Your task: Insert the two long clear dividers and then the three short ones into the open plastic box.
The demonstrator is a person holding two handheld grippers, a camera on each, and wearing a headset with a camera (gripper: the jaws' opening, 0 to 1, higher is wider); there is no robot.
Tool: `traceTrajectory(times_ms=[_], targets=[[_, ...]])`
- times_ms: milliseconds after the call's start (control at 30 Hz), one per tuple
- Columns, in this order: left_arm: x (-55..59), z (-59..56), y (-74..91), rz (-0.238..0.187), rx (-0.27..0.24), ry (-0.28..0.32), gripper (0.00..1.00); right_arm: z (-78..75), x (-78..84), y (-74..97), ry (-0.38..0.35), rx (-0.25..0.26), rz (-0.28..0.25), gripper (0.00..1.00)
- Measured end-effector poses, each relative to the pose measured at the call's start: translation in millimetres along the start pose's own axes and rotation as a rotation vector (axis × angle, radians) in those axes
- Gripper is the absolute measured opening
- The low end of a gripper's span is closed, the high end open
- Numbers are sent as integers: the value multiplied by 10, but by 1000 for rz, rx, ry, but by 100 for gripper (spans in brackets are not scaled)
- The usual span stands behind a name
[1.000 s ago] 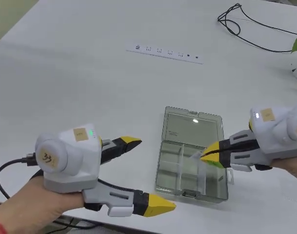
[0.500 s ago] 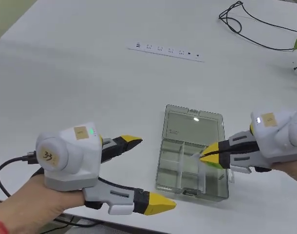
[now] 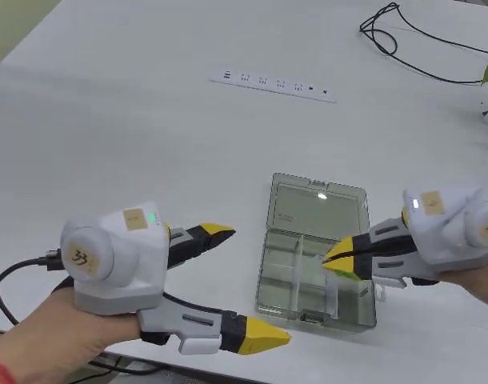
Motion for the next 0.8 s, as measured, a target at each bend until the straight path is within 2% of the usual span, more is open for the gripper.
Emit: traceTrajectory(times_ms=[433,600,800], targets=[[11,3,6,8,5,-1,96,-40,22,-140,-27,-19,38,2],[3,8,5,5,5,-1,96,-33,44,-212,-23,-23,81,2],[-7,12,4,1,5,-3,95,-24,62,-291,17,-26,154,2]])
Point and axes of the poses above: the centre of the closed fingertips' face, and the gripper's own axes: y roughly backward along the fingers, z roughly to its left, x roughly out of its underside, the point moved 9 cm from there along y, roughly backward along the fingers, and after that the axes turned 1 degree about x, right-handed, at the moved point
